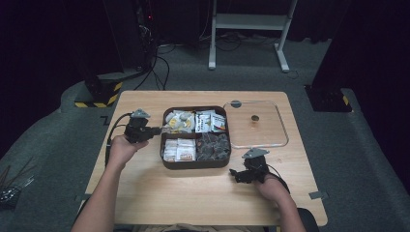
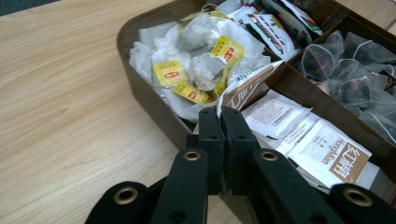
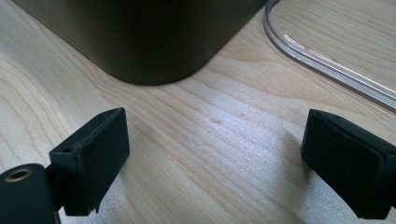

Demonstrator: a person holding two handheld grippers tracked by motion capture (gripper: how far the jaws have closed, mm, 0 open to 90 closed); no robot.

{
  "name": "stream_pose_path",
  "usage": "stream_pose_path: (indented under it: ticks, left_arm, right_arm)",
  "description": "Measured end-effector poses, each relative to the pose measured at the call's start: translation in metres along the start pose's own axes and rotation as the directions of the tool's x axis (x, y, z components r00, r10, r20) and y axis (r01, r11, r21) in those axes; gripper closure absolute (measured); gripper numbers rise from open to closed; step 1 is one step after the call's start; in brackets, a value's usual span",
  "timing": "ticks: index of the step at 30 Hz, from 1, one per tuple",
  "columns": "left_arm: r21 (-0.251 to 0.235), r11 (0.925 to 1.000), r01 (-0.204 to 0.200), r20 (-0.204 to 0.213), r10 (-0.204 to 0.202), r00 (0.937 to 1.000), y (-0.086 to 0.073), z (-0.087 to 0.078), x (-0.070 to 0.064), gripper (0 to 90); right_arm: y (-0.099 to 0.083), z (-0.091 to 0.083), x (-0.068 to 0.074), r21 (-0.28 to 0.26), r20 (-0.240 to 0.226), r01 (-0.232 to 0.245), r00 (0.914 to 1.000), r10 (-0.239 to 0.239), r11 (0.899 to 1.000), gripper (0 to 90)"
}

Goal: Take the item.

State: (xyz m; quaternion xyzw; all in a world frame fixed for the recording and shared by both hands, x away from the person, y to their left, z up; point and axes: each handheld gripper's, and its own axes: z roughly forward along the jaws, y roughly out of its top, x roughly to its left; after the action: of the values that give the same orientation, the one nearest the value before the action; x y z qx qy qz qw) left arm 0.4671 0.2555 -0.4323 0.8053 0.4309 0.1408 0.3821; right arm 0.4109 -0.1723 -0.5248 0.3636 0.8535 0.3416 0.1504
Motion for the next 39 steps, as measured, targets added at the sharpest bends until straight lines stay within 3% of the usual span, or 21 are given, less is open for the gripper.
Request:
stream_pose_path:
  ticks: [21,39]
  left_arm:
    - [-0.021,0.9966,0.079,-0.049,-0.080,0.9956,-0.014,-0.022,0.029,87.8]
    - [-0.010,0.9896,0.144,-0.083,-0.144,0.9861,-0.030,-0.021,0.052,87.9]
  right_arm:
    - [0.001,0.001,0.000,0.000,-0.001,0.000,1.0000,0.000,1.000,7.7]
    - [0.001,0.001,0.000,0.000,-0.001,0.002,1.0000,-0.002,1.000,7.7]
